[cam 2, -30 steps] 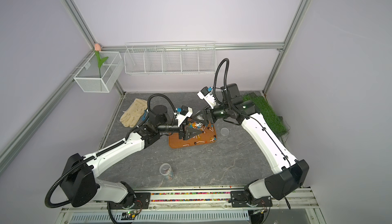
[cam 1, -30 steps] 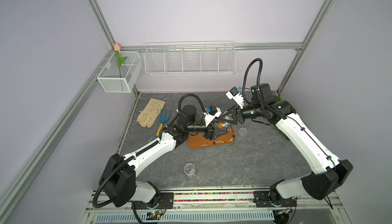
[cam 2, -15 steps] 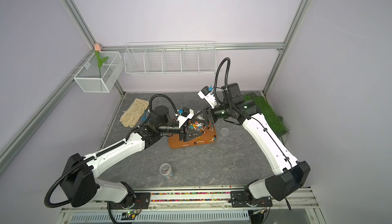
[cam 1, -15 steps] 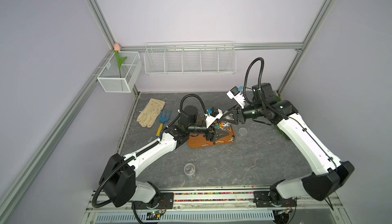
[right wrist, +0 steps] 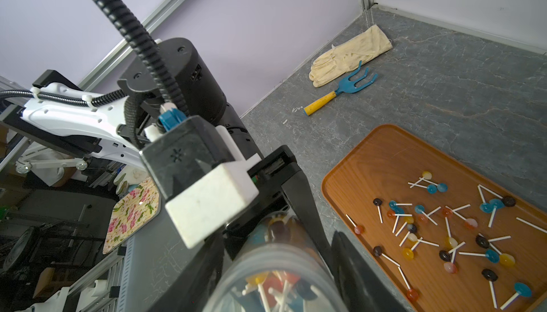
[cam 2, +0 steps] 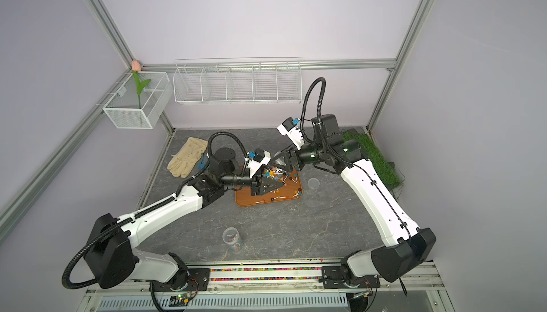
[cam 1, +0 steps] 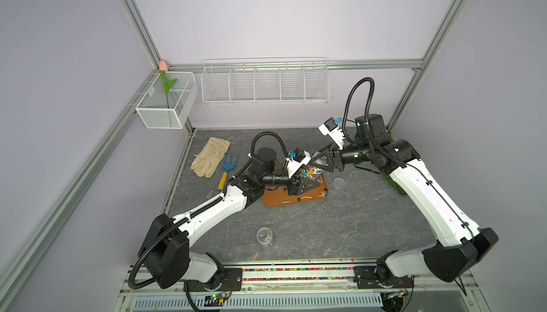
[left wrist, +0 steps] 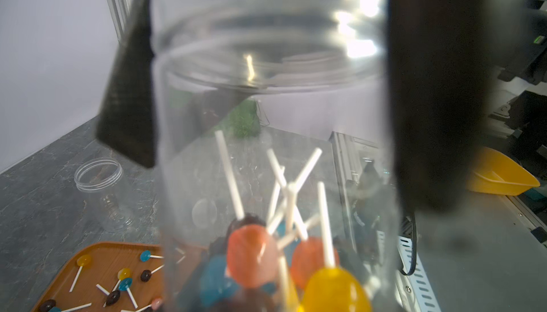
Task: Pour the candies out of the jar
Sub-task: Pick up the jar from the center of the board, then unscrew the lid from the jar.
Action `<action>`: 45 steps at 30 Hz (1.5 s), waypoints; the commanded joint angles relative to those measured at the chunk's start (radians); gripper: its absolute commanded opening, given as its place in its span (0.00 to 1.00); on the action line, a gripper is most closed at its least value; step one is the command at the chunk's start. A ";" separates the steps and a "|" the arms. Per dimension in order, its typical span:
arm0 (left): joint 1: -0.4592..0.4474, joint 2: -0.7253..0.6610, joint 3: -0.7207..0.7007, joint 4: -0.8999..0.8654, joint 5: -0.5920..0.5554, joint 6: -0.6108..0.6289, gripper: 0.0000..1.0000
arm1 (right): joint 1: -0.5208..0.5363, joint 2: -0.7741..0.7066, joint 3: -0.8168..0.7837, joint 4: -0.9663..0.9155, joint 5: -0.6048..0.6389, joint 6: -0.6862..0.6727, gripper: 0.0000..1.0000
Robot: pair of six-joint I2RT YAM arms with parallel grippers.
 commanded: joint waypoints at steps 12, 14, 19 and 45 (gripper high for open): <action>-0.002 -0.093 -0.083 0.121 -0.289 -0.026 0.38 | -0.003 -0.177 -0.181 0.395 0.195 0.348 1.00; -0.004 -0.089 -0.086 0.130 -0.318 -0.030 0.38 | 0.008 -0.183 -0.187 0.448 0.271 0.405 1.00; -0.011 -0.081 -0.085 0.138 -0.362 -0.026 0.39 | 0.077 -0.135 -0.142 0.433 0.469 0.442 0.99; -0.015 -0.087 -0.090 0.123 -0.442 -0.003 0.39 | 0.152 -0.009 -0.123 0.508 0.502 0.492 0.76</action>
